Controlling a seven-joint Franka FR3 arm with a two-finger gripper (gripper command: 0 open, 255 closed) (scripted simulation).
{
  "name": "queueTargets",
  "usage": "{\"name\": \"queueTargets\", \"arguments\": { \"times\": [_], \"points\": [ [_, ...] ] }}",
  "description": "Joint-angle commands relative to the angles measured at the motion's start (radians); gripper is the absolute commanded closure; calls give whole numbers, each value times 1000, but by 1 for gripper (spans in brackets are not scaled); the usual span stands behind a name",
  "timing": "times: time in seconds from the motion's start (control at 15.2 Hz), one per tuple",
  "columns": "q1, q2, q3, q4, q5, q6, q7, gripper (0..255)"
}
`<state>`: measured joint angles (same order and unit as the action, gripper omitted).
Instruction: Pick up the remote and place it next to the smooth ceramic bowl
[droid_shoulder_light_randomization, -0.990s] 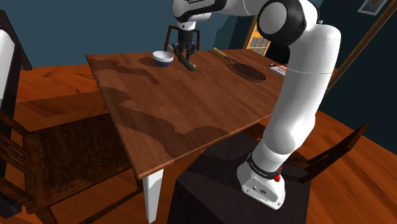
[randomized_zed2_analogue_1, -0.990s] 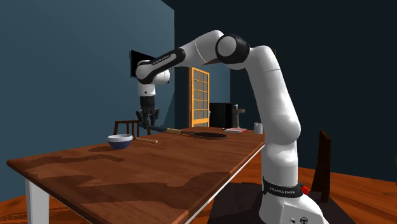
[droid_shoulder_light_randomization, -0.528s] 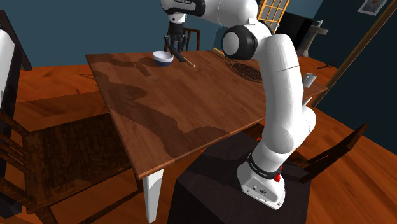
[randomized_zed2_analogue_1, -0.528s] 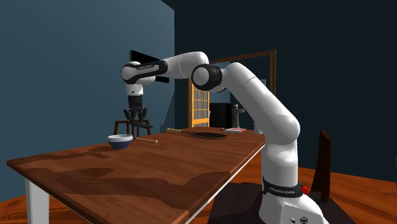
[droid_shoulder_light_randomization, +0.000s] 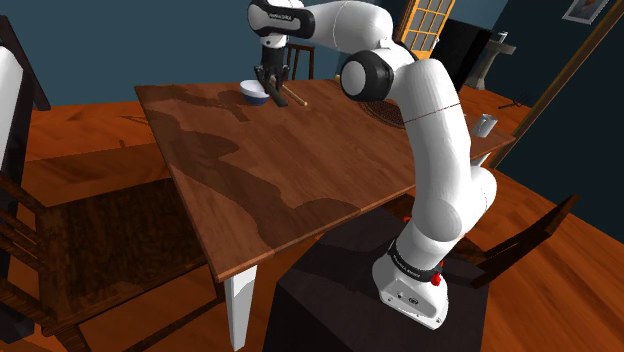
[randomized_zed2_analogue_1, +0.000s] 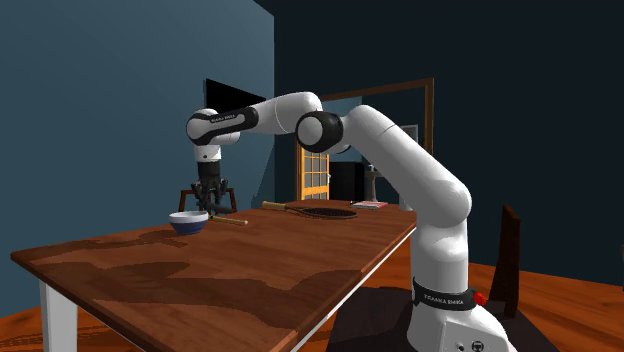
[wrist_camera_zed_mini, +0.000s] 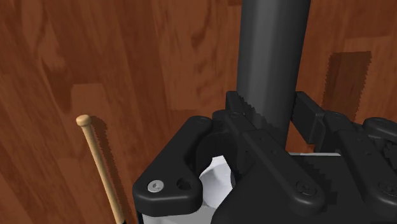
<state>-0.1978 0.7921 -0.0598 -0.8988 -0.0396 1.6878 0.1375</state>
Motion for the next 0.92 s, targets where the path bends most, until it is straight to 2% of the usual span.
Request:
{"name": "queueTargets", "arguments": {
  "times": [0.0,0.86],
  "points": [
    [1,-6,0,-37,0,32,3,255],
    [4,3,1,-196,-2,200,13,255]
  ]
}}
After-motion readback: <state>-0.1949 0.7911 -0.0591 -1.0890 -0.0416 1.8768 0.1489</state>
